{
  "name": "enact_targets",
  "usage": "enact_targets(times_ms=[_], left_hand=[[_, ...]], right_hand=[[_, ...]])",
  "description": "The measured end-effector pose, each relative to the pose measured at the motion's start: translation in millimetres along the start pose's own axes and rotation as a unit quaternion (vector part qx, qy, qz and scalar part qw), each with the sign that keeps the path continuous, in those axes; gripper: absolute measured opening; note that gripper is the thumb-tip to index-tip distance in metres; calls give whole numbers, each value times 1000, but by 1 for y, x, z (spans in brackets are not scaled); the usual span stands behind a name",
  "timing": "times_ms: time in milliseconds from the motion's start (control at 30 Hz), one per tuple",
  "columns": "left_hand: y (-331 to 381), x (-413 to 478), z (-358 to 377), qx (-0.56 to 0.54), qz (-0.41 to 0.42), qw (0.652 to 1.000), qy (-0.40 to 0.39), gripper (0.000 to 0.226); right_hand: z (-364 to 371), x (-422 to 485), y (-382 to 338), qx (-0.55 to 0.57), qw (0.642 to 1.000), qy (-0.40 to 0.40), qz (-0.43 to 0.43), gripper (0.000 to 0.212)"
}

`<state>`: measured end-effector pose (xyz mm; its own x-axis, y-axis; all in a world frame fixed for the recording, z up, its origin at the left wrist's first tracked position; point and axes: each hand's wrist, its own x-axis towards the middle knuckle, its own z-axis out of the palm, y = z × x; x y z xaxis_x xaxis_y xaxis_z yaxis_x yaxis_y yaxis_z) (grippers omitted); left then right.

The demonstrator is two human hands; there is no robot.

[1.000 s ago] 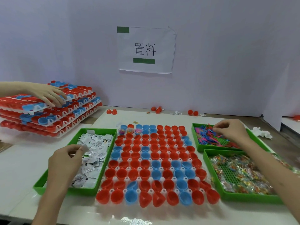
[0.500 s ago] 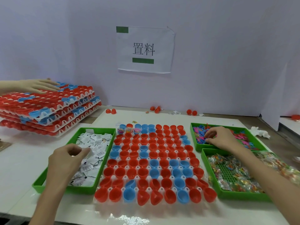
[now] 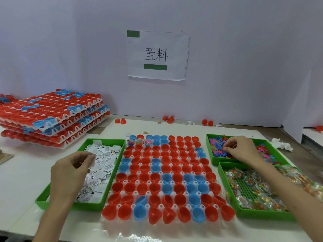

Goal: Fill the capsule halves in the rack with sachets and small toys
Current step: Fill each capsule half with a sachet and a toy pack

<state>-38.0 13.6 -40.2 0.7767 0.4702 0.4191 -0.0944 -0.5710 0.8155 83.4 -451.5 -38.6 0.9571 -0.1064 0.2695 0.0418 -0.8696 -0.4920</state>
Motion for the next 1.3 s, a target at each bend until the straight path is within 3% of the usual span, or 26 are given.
enact_targets(times_ms=[100,200,333,467,567,633,733,900,1200,1300], left_hand=[[7,-1,2,6,19,1000,3,3],[17,-4,4,-23,19,1000,-5,12],[46,-15,9,-95,26,995,-33,19],[89,-39,20,-192,22,979,-62,11],[123,-61,33,-241,11,966,-94,3],[138,-77,42,-272,-3,954,-124,2],[150,-102,49,-322,-21,933,-159,10],[154,-119,49,-345,-8,921,-179,19],[158,-125,48,-343,10,907,-245,27],[155,-127,52,-334,12,917,-219,26]], right_hand=[[-1,-1,-3,10,997,73,-13,18],[-5,-3,-11,-3,995,96,-24,15],[-20,-13,-36,147,985,88,-24,10],[-43,-55,-81,423,905,51,-15,18],[-51,-100,-115,524,850,40,-30,16],[-54,-129,-132,550,833,27,-48,21],[-61,-166,-155,535,840,35,-86,28],[-55,-188,-174,445,877,82,-161,17],[-30,-186,-169,405,891,149,-138,20],[-30,-182,-161,396,899,128,-135,16]])
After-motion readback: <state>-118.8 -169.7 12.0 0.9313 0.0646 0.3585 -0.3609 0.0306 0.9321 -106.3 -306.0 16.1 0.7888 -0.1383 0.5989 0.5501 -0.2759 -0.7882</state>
